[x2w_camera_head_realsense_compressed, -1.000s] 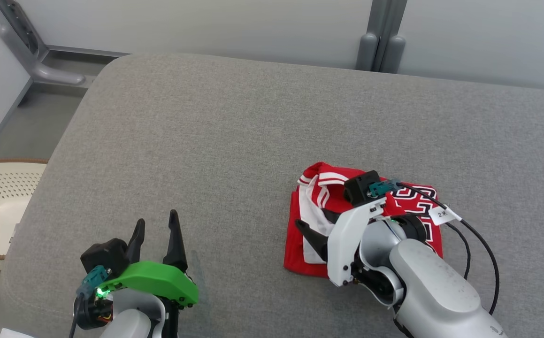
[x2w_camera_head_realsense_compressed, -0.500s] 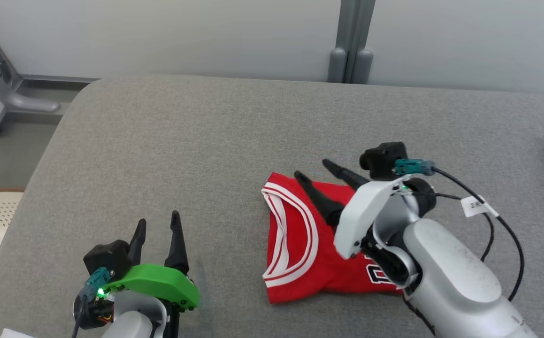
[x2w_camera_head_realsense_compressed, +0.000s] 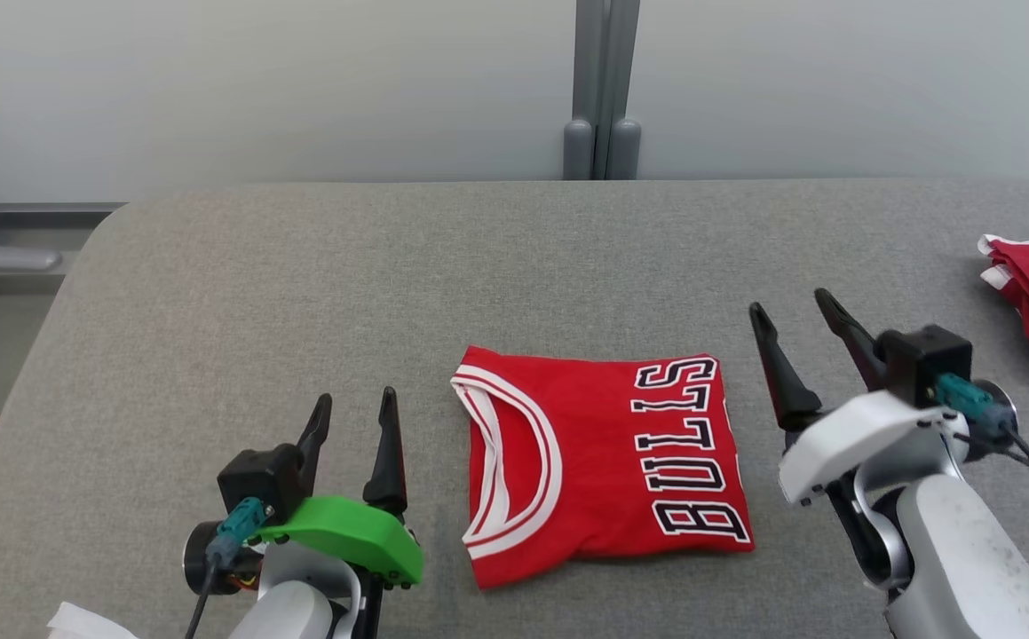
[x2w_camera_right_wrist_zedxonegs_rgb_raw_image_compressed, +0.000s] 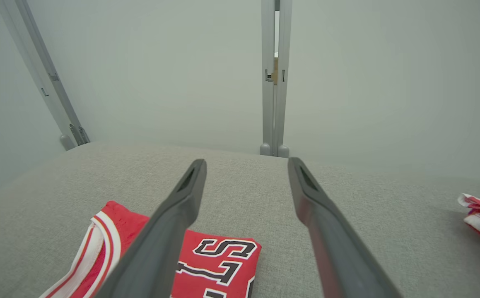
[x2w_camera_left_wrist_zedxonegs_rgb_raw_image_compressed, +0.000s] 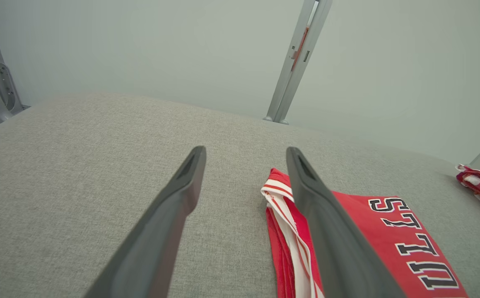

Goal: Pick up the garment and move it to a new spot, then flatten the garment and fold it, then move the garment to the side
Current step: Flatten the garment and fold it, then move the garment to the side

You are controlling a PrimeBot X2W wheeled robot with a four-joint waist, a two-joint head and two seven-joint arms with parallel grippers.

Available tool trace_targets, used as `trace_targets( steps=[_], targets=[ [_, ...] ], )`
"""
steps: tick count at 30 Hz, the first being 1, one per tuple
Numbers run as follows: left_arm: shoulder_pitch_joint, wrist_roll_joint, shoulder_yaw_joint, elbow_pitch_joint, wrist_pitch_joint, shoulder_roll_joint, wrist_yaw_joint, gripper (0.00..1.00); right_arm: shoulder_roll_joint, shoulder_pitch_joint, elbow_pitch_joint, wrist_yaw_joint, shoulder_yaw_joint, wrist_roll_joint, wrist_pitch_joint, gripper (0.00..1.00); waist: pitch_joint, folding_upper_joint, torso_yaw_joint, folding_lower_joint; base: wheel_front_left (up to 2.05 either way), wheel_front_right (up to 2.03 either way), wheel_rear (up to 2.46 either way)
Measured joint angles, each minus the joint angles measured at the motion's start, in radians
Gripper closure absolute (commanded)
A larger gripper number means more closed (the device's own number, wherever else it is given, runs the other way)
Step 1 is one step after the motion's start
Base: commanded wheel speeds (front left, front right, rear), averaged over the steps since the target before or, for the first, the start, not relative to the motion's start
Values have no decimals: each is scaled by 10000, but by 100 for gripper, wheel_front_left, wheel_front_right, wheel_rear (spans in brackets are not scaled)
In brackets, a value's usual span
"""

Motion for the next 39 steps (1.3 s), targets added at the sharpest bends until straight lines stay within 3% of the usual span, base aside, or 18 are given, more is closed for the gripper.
trace_targets(
  steps=[4,11,16,27,39],
  targets=[
    [164,393,268,109,-23,-182,-157,0,240,841,-65,0,-853,-1275,-752,0,-131,0,-99,0,0,0,0],
    [1052,1122,966,180,-25,-391,-564,0,953,1995,-224,6,-1605,-1812,-1528,0,-328,0,-182,0,0,0,0],
    [1560,1574,1450,82,-35,-546,-709,0,1129,2482,-487,6,-1795,-1848,-1687,0,-414,0,-192,0,0,0,0],
    [1796,2119,1879,33,-35,-800,-972,0,1145,2805,-449,6,-1498,-750,-1607,0,-391,0,-143,0,0,0,0],
    [1791,2341,2052,267,-36,-955,-1114,0,1150,2775,-322,6,-1563,-746,-1507,0,-356,0,-161,0,0,0,0]
  ],
)
